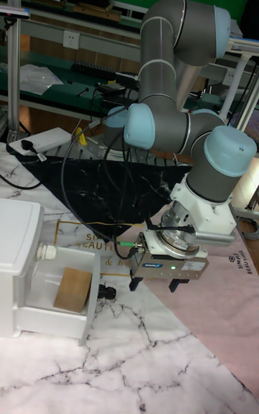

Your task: Put things in the drawer

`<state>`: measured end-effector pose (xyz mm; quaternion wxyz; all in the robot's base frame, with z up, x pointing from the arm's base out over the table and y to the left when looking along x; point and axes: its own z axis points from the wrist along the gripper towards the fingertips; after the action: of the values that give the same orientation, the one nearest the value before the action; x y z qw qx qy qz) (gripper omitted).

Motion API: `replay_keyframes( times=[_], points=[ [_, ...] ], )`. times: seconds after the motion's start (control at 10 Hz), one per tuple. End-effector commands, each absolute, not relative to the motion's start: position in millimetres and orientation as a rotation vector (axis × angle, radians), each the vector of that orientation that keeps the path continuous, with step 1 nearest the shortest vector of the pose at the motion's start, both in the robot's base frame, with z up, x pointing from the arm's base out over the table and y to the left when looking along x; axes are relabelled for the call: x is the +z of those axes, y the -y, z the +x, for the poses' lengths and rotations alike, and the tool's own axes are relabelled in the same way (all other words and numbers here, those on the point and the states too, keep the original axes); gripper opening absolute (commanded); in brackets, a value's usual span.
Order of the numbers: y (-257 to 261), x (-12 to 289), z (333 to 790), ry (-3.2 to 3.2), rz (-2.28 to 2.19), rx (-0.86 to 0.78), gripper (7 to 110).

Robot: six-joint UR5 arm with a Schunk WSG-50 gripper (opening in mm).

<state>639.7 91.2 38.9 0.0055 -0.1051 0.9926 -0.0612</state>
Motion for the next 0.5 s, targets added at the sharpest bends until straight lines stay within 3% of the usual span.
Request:
replay_keyframes(
  times=[0.0,0.4],
  points=[
    [-81,35,650,-3.081,-0.354,-0.242,88],
    [-53,33,656,-3.047,-0.430,-0.318,88]
  ],
)
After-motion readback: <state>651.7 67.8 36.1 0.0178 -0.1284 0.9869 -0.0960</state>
